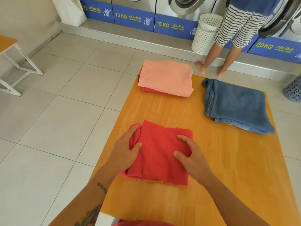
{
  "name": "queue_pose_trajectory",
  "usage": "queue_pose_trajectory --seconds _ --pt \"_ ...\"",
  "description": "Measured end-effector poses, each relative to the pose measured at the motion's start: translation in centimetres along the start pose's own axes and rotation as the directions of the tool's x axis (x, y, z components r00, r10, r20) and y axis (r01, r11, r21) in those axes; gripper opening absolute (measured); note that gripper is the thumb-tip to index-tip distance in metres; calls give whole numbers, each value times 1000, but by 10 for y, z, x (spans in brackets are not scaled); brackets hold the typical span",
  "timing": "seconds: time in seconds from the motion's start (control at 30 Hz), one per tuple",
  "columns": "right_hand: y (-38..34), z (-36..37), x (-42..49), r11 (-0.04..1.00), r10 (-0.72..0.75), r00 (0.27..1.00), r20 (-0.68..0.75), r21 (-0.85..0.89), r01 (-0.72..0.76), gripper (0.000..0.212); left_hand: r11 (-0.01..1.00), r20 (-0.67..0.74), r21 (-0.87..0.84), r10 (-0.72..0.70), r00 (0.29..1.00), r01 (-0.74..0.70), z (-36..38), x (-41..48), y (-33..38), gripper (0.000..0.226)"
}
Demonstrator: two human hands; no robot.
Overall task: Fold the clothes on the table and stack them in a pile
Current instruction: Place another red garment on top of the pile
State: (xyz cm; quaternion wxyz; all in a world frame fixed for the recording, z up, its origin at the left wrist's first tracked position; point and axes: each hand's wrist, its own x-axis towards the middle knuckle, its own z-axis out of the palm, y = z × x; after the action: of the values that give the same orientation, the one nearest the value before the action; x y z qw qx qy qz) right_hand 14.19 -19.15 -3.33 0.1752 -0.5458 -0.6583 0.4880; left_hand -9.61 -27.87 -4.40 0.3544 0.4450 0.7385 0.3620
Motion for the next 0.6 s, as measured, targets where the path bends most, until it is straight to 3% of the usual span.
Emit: queue_pose_trajectory --seconds 0.13,0.33,0.6 --pt "-3 -2 8 999 20 999 -45 -33 -22 57 999 62 31 8 998 -10 -11 17 5 75" --pt "-46 -40 55 994 -80 990 -114 66 88 61 993 -8 -31 115 993 -115 -42 64 38 50" --pt "-120 -76 186 972 -216 951 -223 46 232 56 951 -97 -12 306 947 -309 -74 207 97 48"
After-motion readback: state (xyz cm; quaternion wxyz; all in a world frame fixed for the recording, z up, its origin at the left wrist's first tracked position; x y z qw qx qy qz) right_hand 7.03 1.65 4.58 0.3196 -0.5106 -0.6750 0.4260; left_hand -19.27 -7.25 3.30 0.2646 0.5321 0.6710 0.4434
